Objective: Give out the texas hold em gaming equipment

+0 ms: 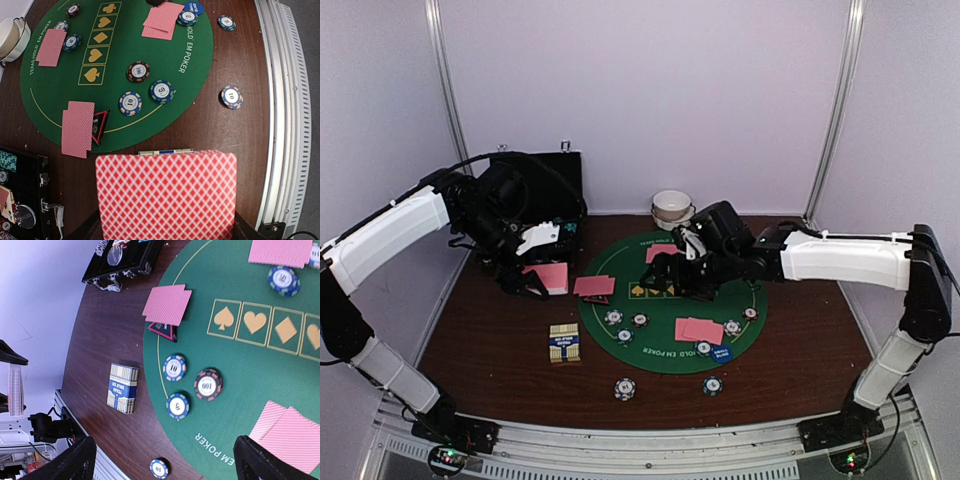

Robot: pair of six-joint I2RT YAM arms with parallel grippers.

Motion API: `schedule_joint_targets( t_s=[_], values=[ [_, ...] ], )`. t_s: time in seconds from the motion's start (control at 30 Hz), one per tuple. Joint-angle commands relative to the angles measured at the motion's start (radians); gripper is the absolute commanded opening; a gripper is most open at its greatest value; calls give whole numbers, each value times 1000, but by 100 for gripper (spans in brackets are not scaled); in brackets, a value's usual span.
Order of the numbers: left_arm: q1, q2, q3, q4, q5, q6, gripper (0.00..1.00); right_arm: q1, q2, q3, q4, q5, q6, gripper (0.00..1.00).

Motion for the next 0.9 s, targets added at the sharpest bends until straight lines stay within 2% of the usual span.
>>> schedule_joint_targets(
  t_s=[0.0, 0.1, 0.13, 0.2, 0.27, 0.33, 0.5, 0.87],
  values=[
    [7, -9, 25, 3, 17, 3, 33, 125, -15, -14, 130, 126, 166, 100],
    [7, -9, 25, 1, 17, 3, 33, 179, 18, 105, -6, 160, 154, 100],
    [7, -9, 25, 2, 18, 3, 33, 183, 17, 98, 6, 146, 180, 100],
    [7, -9, 25, 2, 17, 4, 33, 185, -6, -28, 251, 52, 278, 99],
    [8, -8, 24, 1, 19, 5, 33, 172, 22, -131, 631, -65, 388, 99],
    [7, -7, 24, -1, 21, 4, 33, 166, 90, -55, 558, -139, 396, 99],
    [7, -15, 18, 1, 22, 5, 33, 167, 135, 137, 341, -132, 233, 100],
    [7, -7, 24, 2, 28, -7, 33, 160, 304, 279, 415, -289, 294, 92]
  ],
)
